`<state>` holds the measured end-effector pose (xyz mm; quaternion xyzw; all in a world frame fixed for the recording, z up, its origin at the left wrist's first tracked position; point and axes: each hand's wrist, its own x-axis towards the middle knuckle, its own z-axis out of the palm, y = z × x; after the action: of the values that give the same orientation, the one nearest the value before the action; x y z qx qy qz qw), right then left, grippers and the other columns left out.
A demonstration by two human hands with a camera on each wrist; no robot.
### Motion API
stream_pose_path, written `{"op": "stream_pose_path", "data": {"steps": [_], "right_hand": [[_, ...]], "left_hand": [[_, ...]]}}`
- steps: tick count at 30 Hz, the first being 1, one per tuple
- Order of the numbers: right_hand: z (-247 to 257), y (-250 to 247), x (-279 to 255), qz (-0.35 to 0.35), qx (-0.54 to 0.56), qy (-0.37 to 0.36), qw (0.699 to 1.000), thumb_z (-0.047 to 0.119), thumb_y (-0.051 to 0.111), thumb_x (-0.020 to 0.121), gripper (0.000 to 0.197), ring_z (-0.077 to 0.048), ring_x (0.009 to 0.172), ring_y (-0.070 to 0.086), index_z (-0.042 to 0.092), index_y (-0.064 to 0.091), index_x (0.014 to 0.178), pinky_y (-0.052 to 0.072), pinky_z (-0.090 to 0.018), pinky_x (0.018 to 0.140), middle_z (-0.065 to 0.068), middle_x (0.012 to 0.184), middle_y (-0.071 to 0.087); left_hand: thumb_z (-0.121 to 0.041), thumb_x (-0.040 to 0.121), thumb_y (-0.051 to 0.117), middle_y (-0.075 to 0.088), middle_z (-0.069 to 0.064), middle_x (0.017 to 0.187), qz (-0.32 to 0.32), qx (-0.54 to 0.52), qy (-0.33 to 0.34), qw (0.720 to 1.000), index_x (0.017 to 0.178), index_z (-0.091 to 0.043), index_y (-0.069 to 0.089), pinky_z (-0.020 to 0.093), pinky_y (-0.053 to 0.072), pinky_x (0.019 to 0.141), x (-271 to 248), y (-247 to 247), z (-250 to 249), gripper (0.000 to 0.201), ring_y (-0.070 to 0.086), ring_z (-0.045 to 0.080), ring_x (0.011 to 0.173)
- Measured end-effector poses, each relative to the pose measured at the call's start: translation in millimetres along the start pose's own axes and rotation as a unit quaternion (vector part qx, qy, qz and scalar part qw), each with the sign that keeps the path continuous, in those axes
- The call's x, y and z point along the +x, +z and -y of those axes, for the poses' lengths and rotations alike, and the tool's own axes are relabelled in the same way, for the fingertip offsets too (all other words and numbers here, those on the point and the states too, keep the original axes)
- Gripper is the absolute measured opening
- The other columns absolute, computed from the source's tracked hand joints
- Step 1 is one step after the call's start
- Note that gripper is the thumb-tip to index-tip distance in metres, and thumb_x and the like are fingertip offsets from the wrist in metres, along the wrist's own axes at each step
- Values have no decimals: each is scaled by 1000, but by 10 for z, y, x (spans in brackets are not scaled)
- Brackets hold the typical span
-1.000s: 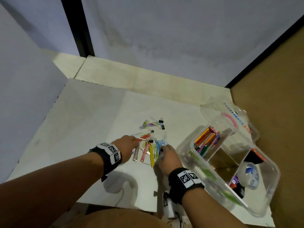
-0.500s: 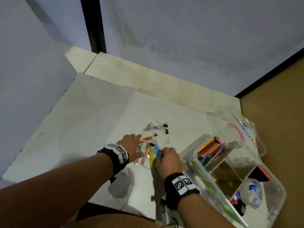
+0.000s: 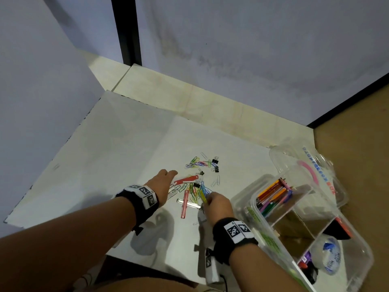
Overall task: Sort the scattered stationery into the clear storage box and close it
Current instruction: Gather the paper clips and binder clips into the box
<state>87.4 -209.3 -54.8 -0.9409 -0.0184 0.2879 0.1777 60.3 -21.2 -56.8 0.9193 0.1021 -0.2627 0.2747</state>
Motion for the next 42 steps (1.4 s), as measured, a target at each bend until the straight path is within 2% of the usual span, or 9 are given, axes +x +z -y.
{"op": "stream_pose_path", "data": {"steps": [4, 10, 16, 19, 22, 25, 28, 37, 42], "right_hand": [[-68, -151, 15, -52, 81, 15, 995, 5, 52, 86, 6, -22, 74, 54, 11, 53, 87, 43, -26, 59, -5, 81, 60], [101, -138, 32, -13, 55, -35, 998, 2, 40, 90, 22, -22, 70, 45, 13, 40, 71, 33, -28, 57, 2, 66, 44], [356, 27, 5, -12, 113, -41, 993, -1, 40, 88, 14, -23, 75, 45, 8, 48, 81, 33, -25, 54, -5, 76, 50], [388, 125, 36, -34, 156, -3, 987, 27, 40, 96, 24, -27, 80, 53, 10, 48, 82, 39, -30, 68, -9, 82, 57], [402, 174, 23, 14, 37, -6, 999, 62, 49, 82, 49, -27, 88, 60, 15, 54, 90, 42, -31, 70, -5, 94, 62], [398, 214, -27, 49, -83, -26, 995, 47, 64, 79, 45, -25, 104, 58, 15, 55, 109, 47, -35, 85, -5, 113, 53], [402, 220, -48, 27, -93, -32, 995, 28, 56, 88, 26, -26, 103, 60, 13, 58, 109, 49, -34, 88, -8, 115, 57], [294, 154, -114, 1, -115, -116, 987, 18, 44, 93, 23, -28, 104, 59, 13, 57, 112, 46, -31, 83, -9, 111, 63], [151, 66, -19, -37, 16, -50, 998, 27, 41, 98, 25, -29, 96, 61, 12, 60, 105, 40, -28, 70, -9, 104, 65]], "left_hand": [[-29, 91, 56, 53, 7, 128, -24, -45, -35, 998, 145, -23, 26, 31, 45, 95, -19, -116, 49, 62, 56, 23, 114], [-14, 86, 56, 65, -5, 93, 6, -95, -68, 993, 140, -24, 35, 24, 46, 86, -3, -268, 98, 59, 60, 16, 95], [-11, 96, 37, 60, 4, 121, -12, -44, -48, 998, 132, -22, 48, 31, 45, 98, 7, -228, 152, 39, 57, 22, 113], [-7, 96, 33, 52, 6, 129, 0, 3, -44, 999, 127, -22, 52, 27, 41, 94, 17, -194, 205, 39, 53, 22, 117], [-3, 92, 35, 48, 6, 126, -1, 15, -72, 997, 119, -19, 55, 28, 43, 90, 2, -180, 223, 37, 54, 23, 112], [-17, 92, 46, 49, 7, 123, 11, 42, -66, 997, 108, -18, 56, 30, 45, 87, -22, -125, 185, 19, 57, 25, 107], [-34, 90, 56, 48, 5, 124, 50, 76, -53, 994, 122, -16, 50, 28, 42, 85, -48, -47, 122, 37, 54, 23, 111], [-19, 92, 45, 59, 8, 115, 26, 109, -42, 993, 112, -13, 51, 31, 43, 81, -35, 27, 88, 21, 57, 26, 106], [-20, 92, 46, 56, 6, 120, 35, 107, -46, 993, 116, -17, 54, 30, 44, 88, -14, 36, 142, 26, 56, 24, 110]]}}
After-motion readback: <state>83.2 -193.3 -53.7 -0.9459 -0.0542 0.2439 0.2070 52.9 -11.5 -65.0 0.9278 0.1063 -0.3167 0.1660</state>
